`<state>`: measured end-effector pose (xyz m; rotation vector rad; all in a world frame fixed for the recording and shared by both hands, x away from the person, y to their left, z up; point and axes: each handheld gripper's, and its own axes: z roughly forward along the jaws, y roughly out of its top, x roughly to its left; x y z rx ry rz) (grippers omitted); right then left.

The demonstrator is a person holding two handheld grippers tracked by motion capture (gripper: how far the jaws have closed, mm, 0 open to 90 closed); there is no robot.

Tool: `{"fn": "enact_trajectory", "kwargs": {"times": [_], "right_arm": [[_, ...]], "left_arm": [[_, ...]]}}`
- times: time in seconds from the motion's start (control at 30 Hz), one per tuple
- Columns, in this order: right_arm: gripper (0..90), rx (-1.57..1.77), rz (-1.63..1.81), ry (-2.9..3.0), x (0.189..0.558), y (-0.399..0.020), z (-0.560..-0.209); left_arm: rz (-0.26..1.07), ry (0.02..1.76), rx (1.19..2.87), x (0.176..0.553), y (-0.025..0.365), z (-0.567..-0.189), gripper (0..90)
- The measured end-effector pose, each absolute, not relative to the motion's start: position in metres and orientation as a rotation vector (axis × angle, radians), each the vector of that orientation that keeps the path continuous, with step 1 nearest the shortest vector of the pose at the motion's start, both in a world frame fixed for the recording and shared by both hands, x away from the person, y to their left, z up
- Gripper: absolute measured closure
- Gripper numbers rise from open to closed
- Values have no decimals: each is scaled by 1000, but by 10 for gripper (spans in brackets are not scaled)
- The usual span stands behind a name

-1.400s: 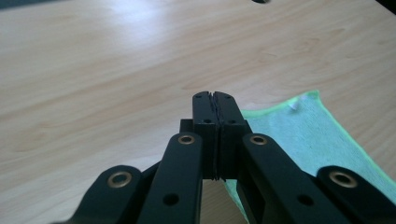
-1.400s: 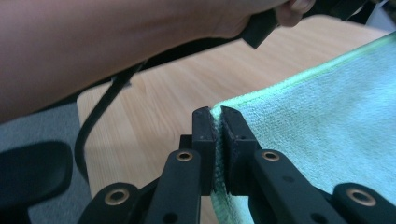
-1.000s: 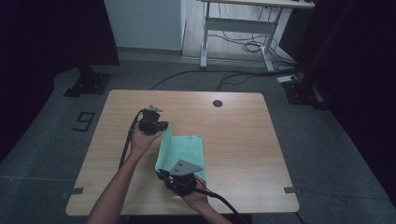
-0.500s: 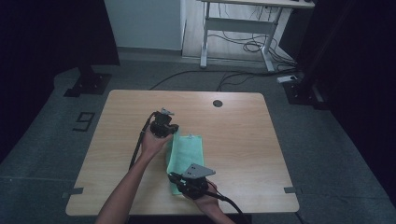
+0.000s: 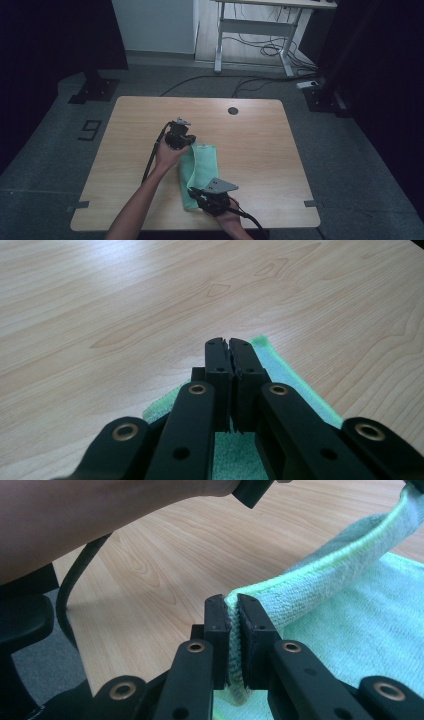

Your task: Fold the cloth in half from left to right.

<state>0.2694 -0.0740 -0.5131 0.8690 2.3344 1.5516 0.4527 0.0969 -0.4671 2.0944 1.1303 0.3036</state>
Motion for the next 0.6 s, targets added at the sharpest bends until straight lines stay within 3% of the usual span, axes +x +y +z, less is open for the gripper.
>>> {"fn": "enact_trajectory", "kwargs": {"times": [0.6], "right_arm": [[828,915,1523,2340,263,-93,-523]], "left_arm": [[286,1107,2106,451,75,-470,868]]}}
